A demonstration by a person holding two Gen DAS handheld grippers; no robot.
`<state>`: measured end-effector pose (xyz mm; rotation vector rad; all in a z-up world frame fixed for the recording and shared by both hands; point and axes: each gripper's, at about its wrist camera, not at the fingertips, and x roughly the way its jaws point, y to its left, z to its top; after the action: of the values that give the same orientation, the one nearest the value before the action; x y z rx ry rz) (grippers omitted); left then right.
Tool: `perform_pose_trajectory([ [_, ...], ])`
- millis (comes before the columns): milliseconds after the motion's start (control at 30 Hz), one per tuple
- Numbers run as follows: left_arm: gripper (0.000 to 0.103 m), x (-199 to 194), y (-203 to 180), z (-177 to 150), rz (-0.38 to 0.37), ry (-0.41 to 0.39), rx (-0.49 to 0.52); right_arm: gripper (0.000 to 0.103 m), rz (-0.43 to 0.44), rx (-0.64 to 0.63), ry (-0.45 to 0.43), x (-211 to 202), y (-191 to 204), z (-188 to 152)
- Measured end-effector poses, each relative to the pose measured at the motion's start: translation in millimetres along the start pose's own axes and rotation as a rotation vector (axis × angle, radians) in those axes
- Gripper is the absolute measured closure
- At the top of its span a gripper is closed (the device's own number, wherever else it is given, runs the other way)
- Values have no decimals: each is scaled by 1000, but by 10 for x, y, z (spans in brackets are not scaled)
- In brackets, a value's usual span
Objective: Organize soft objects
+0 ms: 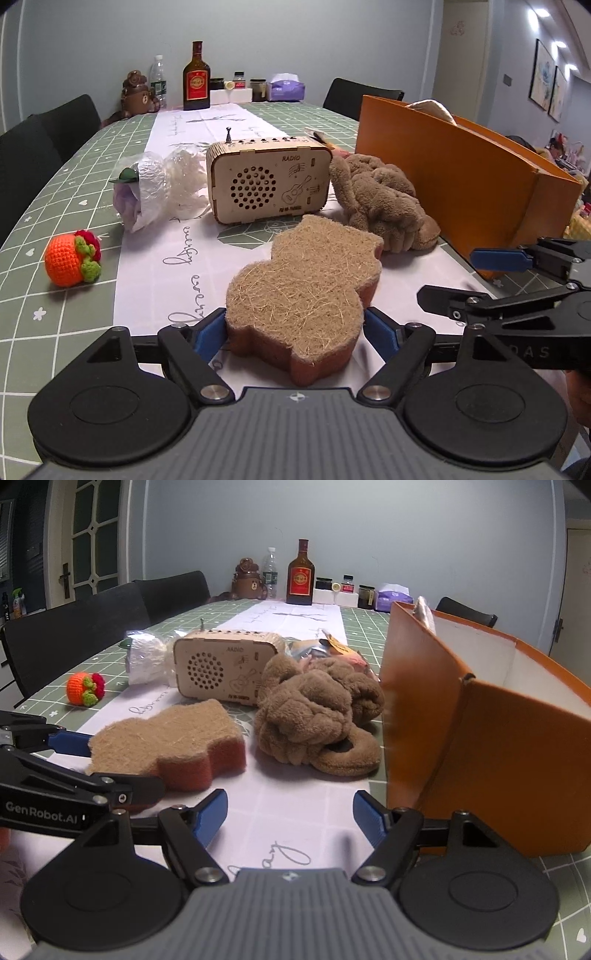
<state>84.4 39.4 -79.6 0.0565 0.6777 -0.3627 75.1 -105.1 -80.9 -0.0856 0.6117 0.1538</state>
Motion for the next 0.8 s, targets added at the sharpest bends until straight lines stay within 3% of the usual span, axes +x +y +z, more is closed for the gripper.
perform_pose_trajectory([
  [133,18,40,-53,12,36,9,-4,28,-4,-3,6,19,-15,-6],
  [267,20,14,-86,-11,64,-3,-43,28,-12,-28,4,11,22,-12],
  [600,21,-227,4,32,162,-70,-148,28,3,-99,-54,-16,151,133],
  [800,21,-194,92,127,222,-46,-240,29,-41,-152,-80,110,228,276],
])
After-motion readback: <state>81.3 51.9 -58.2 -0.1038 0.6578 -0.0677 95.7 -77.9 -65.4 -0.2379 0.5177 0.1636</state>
